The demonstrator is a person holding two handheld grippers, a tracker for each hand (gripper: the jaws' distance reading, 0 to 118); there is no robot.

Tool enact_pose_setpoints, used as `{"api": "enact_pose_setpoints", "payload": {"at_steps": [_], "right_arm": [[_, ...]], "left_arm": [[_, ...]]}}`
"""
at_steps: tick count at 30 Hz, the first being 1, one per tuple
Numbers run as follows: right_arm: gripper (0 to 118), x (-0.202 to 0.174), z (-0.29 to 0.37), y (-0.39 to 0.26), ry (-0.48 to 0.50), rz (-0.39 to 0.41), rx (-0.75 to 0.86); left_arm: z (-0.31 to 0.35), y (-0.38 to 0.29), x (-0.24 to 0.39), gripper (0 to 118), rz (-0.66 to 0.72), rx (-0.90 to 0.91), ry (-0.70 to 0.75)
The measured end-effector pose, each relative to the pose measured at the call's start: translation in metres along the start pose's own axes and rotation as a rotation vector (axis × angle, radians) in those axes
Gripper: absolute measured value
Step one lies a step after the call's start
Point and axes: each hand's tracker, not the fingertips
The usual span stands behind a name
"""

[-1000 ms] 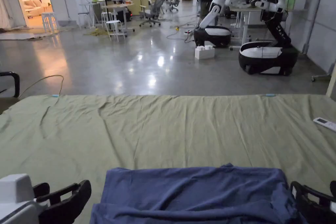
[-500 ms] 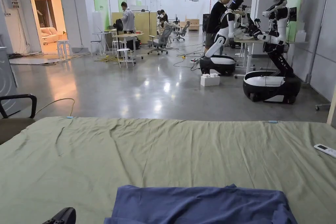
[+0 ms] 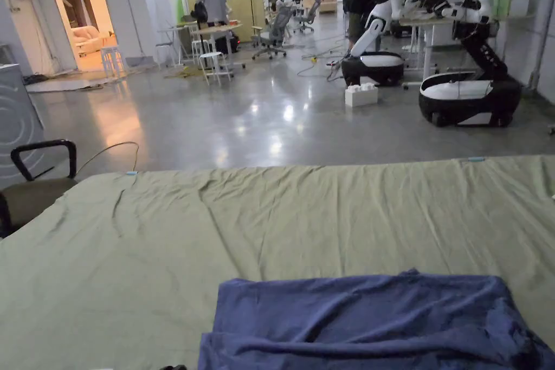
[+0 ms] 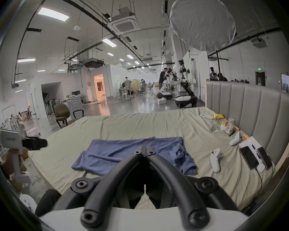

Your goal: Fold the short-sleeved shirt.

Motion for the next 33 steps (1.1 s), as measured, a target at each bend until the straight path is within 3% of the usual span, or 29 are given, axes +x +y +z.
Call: {"api": "enact_pose_setpoints", "payload": {"at_steps": [2, 3, 10, 12, 13, 14, 16, 20, 21, 23, 24, 26, 28, 30, 31, 33], "right_arm": [[0, 0.004, -0.005, -0.01, 0.006, 0.005, -0.062], [0, 0.005, -0.007, -0.015, 0.005, 0.013, -0.084], [0, 0.025, -0.021, -0.04, -0.054, 0.051, -0.19], [0, 0.03, -0.028, -0.043, -0.077, 0.029, -0.212], [0, 0.033, -0.031, -0.045, -0.085, 0.02, -0.217], [0, 0.035, -0.034, -0.046, -0.083, 0.008, -0.218], [0, 0.038, -0.043, -0.049, -0.085, -0.021, -0.225], [2, 0.051, -0.08, -0.058, -0.084, -0.054, -0.249], [12, 0.057, -0.096, -0.06, -0.092, -0.065, -0.254], [76, 0.072, -0.136, -0.066, -0.106, -0.108, -0.323], [86, 0.082, -0.155, -0.072, -0.129, -0.131, -0.342], [74, 0.101, -0.187, -0.083, -0.203, -0.204, -0.338], [74, 0.117, -0.216, -0.096, -0.254, -0.266, -0.39], [72, 0.129, -0.244, -0.116, -0.356, -0.237, -0.483], [51, 0.132, -0.253, -0.124, -0.401, -0.2, -0.527], [40, 0.134, -0.262, -0.142, -0.38, -0.173, -0.608]], "left_arm": [[-0.047, -0.014, -0.028, 62, 0.087, -0.077, -0.011], [-0.072, -0.025, -0.038, 70, 0.105, -0.112, 0.013], [-0.179, -0.063, -0.069, 72, 0.07, -0.297, 0.273], [-0.188, -0.062, -0.06, 71, 0.027, -0.268, 0.218], [-0.188, -0.059, -0.054, 65, -0.007, -0.266, 0.223], [-0.189, -0.059, -0.048, 51, -0.057, -0.281, 0.238], [-0.189, -0.057, -0.039, 10, -0.16, -0.291, 0.236], [-0.203, -0.058, -0.029, 7, -0.186, -0.368, 0.253], [-0.206, -0.057, -0.028, 7, -0.183, -0.38, 0.253], [-0.212, -0.054, -0.032, 6, -0.193, -0.408, 0.247], [-0.213, -0.056, -0.033, 6, -0.155, -0.437, 0.212], [-0.209, -0.055, -0.038, 6, -0.116, -0.431, 0.202], [-0.208, -0.055, -0.041, 6, -0.126, -0.404, 0.214], [-0.208, -0.056, -0.041, 6, -0.117, -0.397, 0.217], [-0.206, -0.056, -0.032, 6, -0.127, -0.394, 0.221], [-0.204, -0.058, -0.025, 6, -0.17, -0.391, 0.236]]}}
